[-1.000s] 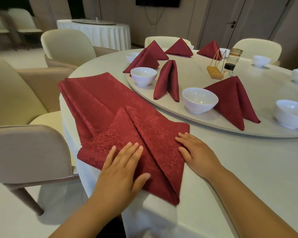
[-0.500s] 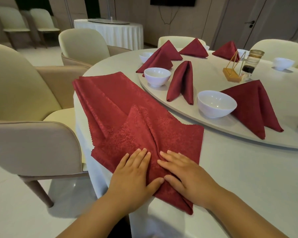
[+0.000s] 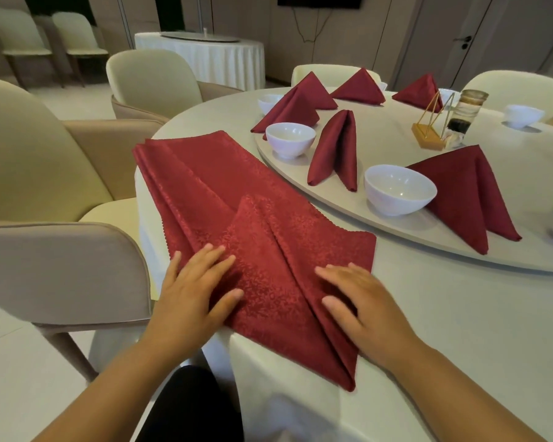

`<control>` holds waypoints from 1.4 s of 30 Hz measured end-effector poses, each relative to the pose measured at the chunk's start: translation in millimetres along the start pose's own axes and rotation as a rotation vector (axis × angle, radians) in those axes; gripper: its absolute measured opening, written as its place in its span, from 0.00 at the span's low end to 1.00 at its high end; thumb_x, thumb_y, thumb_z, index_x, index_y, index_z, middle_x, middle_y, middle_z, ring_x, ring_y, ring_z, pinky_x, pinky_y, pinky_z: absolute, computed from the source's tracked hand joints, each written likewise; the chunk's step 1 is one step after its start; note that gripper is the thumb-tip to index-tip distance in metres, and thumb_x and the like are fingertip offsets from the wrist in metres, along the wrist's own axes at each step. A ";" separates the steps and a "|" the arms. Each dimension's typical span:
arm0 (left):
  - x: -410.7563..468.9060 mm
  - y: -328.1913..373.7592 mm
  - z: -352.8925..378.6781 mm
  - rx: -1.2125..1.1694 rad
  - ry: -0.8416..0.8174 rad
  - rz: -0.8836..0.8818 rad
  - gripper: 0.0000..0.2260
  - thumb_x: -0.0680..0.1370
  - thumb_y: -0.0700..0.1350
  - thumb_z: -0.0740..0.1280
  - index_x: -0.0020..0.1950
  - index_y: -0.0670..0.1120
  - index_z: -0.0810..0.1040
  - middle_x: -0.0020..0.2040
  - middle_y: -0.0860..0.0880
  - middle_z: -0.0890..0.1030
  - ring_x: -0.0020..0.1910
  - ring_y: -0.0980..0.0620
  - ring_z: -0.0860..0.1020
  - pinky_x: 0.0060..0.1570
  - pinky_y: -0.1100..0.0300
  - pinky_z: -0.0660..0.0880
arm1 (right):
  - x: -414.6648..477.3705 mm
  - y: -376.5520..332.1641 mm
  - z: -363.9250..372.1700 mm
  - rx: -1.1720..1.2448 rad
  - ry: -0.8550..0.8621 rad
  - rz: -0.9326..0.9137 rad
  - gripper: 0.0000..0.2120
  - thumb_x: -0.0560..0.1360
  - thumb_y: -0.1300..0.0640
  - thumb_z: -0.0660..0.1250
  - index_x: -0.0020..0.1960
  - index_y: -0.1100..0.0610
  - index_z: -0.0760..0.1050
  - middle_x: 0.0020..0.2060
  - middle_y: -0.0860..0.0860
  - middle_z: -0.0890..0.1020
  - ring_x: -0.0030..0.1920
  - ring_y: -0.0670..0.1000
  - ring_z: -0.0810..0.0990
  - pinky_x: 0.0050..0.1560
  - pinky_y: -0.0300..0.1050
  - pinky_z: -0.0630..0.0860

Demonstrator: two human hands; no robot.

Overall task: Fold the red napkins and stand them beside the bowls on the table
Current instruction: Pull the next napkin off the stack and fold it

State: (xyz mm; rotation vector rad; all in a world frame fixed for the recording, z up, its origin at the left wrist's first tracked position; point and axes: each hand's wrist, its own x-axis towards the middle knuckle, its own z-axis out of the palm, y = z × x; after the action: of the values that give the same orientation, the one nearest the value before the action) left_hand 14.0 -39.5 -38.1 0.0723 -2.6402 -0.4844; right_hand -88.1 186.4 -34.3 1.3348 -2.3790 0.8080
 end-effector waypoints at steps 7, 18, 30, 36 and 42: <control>-16.2 34.4 10.5 -0.031 -0.059 0.540 0.23 0.70 0.58 0.62 0.63 0.52 0.70 0.64 0.52 0.75 0.66 0.57 0.67 0.67 0.60 0.59 | -14.8 27.6 -32.0 -0.193 0.038 -0.042 0.11 0.66 0.56 0.66 0.46 0.56 0.83 0.45 0.50 0.84 0.53 0.45 0.75 0.62 0.37 0.62; -5.6 50.9 13.0 0.072 -0.190 0.522 0.24 0.67 0.59 0.58 0.58 0.53 0.78 0.54 0.56 0.81 0.53 0.60 0.78 0.54 0.61 0.74 | -19.7 12.0 -29.6 -0.453 -0.122 -0.274 0.13 0.69 0.50 0.61 0.42 0.51 0.84 0.42 0.45 0.85 0.45 0.45 0.83 0.51 0.46 0.77; -1.5 60.5 19.2 0.092 -0.059 0.438 0.20 0.64 0.45 0.56 0.47 0.49 0.84 0.45 0.53 0.84 0.44 0.56 0.82 0.53 0.62 0.66 | -19.0 -7.5 -34.8 -0.327 -0.086 -0.173 0.15 0.70 0.52 0.57 0.40 0.52 0.83 0.38 0.44 0.84 0.42 0.44 0.82 0.52 0.45 0.77; 5.5 62.0 -3.6 -0.151 0.095 0.416 0.18 0.63 0.43 0.58 0.52 0.50 0.75 0.44 0.50 0.84 0.48 0.56 0.75 0.50 0.63 0.69 | -8.4 -23.4 -43.5 -0.204 0.137 -0.108 0.26 0.80 0.48 0.49 0.40 0.56 0.82 0.36 0.47 0.84 0.44 0.43 0.76 0.57 0.40 0.66; 23.1 83.9 -68.8 -0.479 -0.124 0.172 0.10 0.75 0.52 0.61 0.34 0.56 0.76 0.30 0.62 0.76 0.30 0.63 0.72 0.32 0.70 0.65 | 18.3 -62.6 -75.7 -0.071 0.284 -0.009 0.14 0.72 0.51 0.57 0.40 0.57 0.79 0.32 0.47 0.79 0.37 0.49 0.73 0.37 0.36 0.65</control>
State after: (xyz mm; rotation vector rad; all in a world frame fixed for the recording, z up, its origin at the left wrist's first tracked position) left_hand 26.2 13.8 58.4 -0.3397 -2.5403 -1.0700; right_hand -45.7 193.7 55.9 1.1193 -2.1576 0.8411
